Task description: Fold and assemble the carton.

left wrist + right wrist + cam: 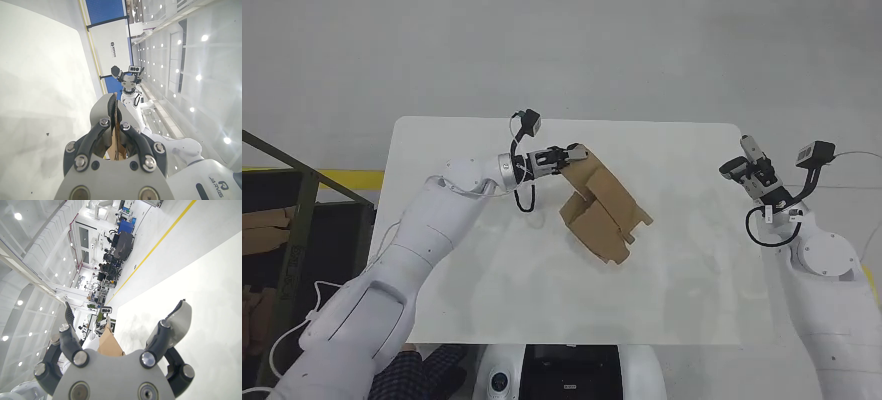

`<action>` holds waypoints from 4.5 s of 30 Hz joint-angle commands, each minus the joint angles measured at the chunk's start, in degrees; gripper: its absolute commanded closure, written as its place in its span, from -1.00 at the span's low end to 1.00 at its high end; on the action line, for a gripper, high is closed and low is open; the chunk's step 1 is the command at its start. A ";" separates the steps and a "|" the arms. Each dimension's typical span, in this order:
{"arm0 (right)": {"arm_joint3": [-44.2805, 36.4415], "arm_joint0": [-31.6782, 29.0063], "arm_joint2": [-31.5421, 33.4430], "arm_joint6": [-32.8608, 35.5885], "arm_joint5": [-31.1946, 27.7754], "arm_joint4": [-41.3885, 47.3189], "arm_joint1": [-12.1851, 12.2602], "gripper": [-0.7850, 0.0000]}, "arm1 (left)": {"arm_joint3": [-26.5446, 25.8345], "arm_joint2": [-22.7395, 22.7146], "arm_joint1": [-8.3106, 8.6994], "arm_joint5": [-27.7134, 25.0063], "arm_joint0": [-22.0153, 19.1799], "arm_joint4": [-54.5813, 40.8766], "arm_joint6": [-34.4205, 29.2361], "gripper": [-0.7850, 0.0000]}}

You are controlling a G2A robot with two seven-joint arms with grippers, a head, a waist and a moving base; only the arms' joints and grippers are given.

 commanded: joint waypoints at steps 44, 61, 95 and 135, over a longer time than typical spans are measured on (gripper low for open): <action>4.07 5.41 -10.03 21.15 4.78 11.11 -1.61 -1.00 | -0.01 -0.01 0.01 0.01 0.01 0.02 0.02 1.00; 19.54 18.54 -19.03 39.58 -0.30 11.70 -3.54 -1.00 | -0.01 -0.01 0.01 0.01 0.01 0.02 0.02 1.00; 27.66 21.82 -27.00 47.85 -4.35 18.03 -5.91 0.12 | -0.01 -0.01 0.01 0.01 0.01 0.02 0.02 1.00; 28.67 19.92 -21.35 43.83 -5.66 21.72 -4.18 1.00 | -0.01 -0.01 0.01 0.01 0.01 0.02 0.02 -1.00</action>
